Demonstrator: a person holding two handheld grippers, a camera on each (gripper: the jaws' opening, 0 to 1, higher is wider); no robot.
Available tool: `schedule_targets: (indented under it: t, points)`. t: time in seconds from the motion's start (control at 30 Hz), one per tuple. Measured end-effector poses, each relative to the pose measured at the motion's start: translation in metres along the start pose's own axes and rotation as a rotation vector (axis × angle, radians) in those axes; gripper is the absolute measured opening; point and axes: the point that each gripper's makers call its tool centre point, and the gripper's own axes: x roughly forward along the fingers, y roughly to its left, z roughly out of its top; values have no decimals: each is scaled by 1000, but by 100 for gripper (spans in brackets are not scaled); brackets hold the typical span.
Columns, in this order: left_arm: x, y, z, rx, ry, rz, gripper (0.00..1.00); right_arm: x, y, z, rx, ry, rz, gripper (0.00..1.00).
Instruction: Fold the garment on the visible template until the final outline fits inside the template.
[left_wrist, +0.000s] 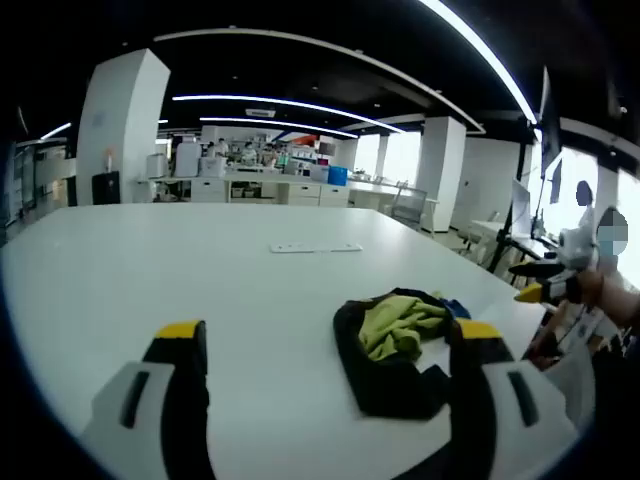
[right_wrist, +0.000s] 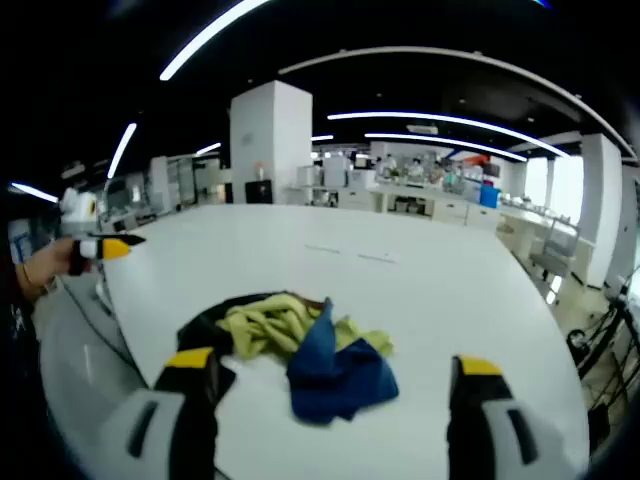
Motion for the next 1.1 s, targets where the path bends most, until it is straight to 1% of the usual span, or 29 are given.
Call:
schedule_targets:
  t: [0.07,0.17,0.33,0.5,0.9,1.1]
  points:
    - [0,1,0,-5,1,6,99,0,-1,-1,-7,0,-3,97]
    - [1,0,3,-11,-15,4,98,-1,-2,-1,-12,7,-6,97]
    - [3,0,0,-7,0,4,98,-1,-4,-3,-15,15,-13,97]
    - [4,0,0,-10,2,0,98,0,-4,-6,-8,23,-12,97]
    - [7,2,0,-8,8,1,98,1,-5,-4,-3,15,-22,97]
    - [8,2,0,-8,7,-1,97,1,-5,-5,-6,21,-23,97]
